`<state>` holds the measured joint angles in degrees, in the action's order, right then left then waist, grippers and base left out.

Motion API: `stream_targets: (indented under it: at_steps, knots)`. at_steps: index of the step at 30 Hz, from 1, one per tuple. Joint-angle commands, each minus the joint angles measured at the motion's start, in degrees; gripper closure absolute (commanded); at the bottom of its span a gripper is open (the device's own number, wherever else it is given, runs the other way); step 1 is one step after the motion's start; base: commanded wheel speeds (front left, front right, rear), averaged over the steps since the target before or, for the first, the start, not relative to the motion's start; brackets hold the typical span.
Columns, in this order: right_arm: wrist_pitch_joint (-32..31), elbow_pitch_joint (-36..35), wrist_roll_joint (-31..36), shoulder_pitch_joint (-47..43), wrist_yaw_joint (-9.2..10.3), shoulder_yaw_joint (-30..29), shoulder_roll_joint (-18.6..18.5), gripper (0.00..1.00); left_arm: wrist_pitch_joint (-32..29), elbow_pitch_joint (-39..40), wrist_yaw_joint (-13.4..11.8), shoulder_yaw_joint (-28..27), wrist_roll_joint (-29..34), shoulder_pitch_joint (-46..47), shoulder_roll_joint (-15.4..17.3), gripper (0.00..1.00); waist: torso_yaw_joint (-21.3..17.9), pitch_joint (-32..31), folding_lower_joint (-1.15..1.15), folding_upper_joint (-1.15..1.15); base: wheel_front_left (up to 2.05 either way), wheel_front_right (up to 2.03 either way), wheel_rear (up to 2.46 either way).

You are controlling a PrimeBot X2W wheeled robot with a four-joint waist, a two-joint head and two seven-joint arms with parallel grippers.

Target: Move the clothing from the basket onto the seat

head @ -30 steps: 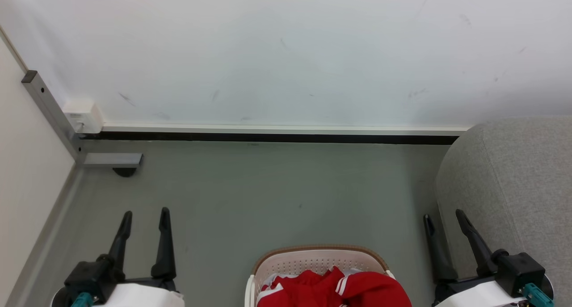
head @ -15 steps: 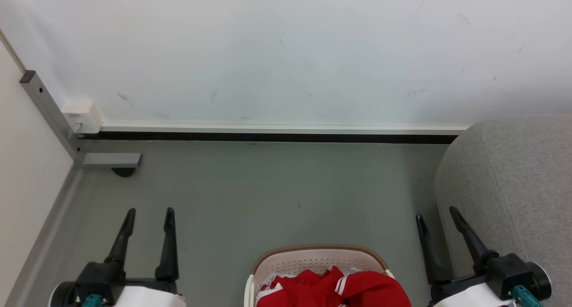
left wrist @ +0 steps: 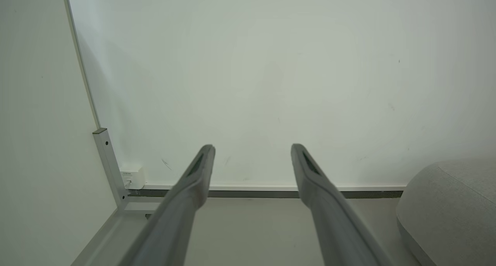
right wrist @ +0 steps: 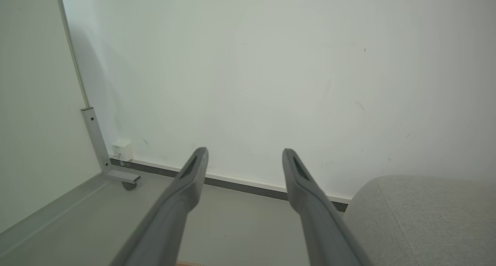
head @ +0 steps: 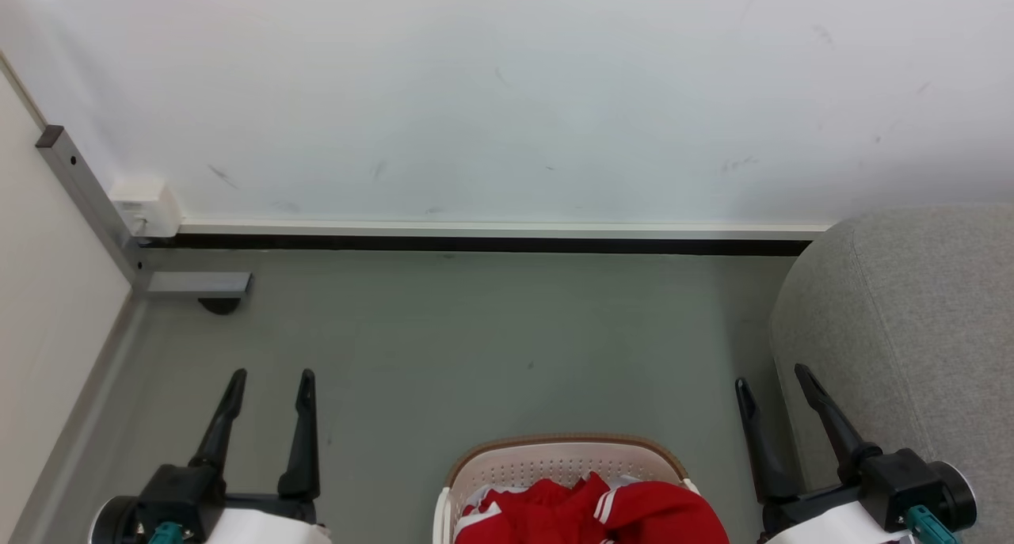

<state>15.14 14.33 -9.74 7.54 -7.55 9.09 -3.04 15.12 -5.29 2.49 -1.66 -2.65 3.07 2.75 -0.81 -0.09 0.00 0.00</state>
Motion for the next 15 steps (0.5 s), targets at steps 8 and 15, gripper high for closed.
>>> stream_targets:
  at_steps: [8,15]
  knots:
    - [0.01,0.13,-0.26,0.77,0.12,0.06,-0.05,0.00,0.06,-0.50,0.37,0.14,-0.11,-0.47,0.27,0.00,-0.42,0.05,0.00,0.00,0.00,0.00,0.00]
    - [0.01,-0.77,-0.31,1.98,0.12,-1.95,-0.70,0.00,0.06,-0.81,0.57,0.99,-2.34,0.46,0.27,0.00,-2.03,1.69,0.00,0.00,0.00,0.00,0.00]
